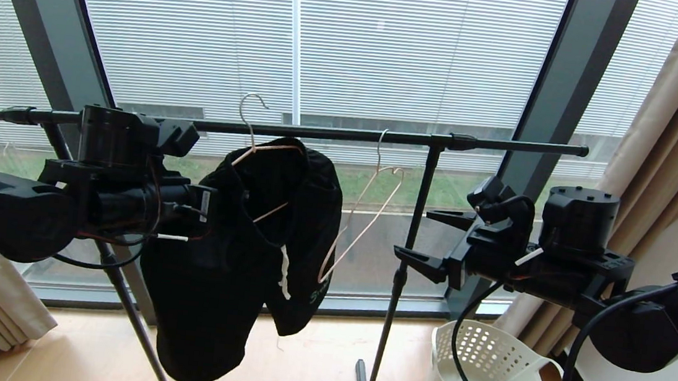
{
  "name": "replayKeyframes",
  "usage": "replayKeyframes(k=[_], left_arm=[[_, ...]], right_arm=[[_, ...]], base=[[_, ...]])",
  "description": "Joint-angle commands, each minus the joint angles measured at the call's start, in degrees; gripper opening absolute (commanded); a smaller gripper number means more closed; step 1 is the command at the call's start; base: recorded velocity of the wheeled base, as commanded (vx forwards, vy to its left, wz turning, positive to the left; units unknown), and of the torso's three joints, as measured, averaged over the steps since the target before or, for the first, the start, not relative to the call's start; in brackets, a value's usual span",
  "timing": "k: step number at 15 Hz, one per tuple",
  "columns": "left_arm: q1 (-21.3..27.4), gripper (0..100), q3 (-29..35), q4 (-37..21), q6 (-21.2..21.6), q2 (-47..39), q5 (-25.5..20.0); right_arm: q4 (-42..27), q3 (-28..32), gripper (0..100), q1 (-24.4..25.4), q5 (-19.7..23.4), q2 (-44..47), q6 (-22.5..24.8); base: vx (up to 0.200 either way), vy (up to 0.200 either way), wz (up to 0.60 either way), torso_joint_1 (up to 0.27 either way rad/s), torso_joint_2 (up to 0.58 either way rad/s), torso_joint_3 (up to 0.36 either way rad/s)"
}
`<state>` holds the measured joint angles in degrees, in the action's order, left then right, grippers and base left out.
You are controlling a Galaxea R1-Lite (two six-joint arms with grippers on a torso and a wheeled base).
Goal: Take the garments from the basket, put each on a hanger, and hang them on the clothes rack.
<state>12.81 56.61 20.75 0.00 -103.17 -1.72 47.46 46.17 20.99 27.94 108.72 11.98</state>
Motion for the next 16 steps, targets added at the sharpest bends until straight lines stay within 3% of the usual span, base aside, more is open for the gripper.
replayKeyframes(k=[1, 4, 16], left_arm=[[0.55, 0, 3.24, 0.08, -1.14, -4.32, 0.93], [0.72, 0, 6.84, 0.08, -2.81, -7.31, 2.86], [1.60, 0, 7.28, 0.08, -3.16, -9.77, 2.86]], right_arm=[[0.00, -0.02, 100, 0.01, 0.01, -0.08, 0.41], [0.00, -0.02, 100, 0.01, 0.01, -0.08, 0.67], [0.00, -0.29, 100, 0.01, 0.01, 0.27, 1.11]], base=[[0.000, 0.000, 0.00, 0.000, 0.00, 0.000], [0.000, 0.000, 0.00, 0.000, 0.00, 0.000], [0.000, 0.000, 0.00, 0.000, 0.00, 0.000]])
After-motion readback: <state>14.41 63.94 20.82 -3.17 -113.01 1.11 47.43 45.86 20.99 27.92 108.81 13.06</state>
